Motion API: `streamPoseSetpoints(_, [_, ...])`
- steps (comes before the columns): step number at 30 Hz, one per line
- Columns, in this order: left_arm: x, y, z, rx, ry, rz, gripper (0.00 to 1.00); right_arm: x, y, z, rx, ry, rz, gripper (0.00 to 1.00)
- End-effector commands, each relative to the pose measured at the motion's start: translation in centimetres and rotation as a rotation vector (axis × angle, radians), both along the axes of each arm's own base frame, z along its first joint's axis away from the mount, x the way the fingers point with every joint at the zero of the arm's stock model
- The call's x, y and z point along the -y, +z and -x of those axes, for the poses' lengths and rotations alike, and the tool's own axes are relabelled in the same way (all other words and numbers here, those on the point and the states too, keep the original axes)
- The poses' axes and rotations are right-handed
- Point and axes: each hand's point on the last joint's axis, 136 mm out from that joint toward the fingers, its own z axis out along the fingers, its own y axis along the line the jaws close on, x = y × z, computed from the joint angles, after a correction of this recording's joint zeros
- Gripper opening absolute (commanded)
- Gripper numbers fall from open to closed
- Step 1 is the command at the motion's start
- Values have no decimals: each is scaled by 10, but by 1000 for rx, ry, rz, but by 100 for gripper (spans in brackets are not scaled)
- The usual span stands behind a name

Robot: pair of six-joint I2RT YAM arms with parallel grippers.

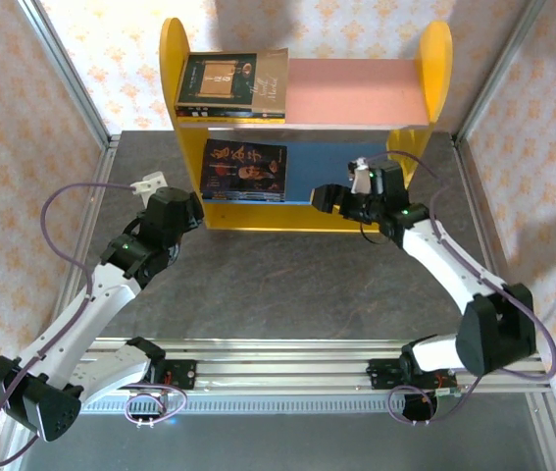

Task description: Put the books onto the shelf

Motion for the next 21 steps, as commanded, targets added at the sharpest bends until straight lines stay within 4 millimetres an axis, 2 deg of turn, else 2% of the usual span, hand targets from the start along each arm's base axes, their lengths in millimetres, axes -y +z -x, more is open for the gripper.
streamPoseSetpoints(1, [-17, 7, 10, -6, 30, -59, 94, 27, 18, 4, 86, -86, 73, 91])
streamPoseSetpoints(2, [-19, 9, 11, -9, 32, -65, 99, 32, 22, 7, 97, -100, 87, 92])
streamPoseSetpoints(4, [-27, 12, 12, -25, 50, -74, 99, 42, 27, 11, 112, -125, 103, 95])
streamPoseSetpoints(5, [-30, 14, 12, -35, 53, -76, 99, 50, 33, 14, 124, -148, 113, 100])
streamPoseSetpoints(14, [-60, 15, 5, -83, 123, -135, 99, 110, 44, 17, 126, -360, 144, 100])
streamPoseSetpoints(18, [-94, 14, 5, -1, 315, -285, 99, 134, 43, 19, 145, -446, 192, 100])
streamPoseSetpoints(21, [-111, -3, 1, 20, 391, -400, 99, 151, 38, 18, 159, -509, 260, 100])
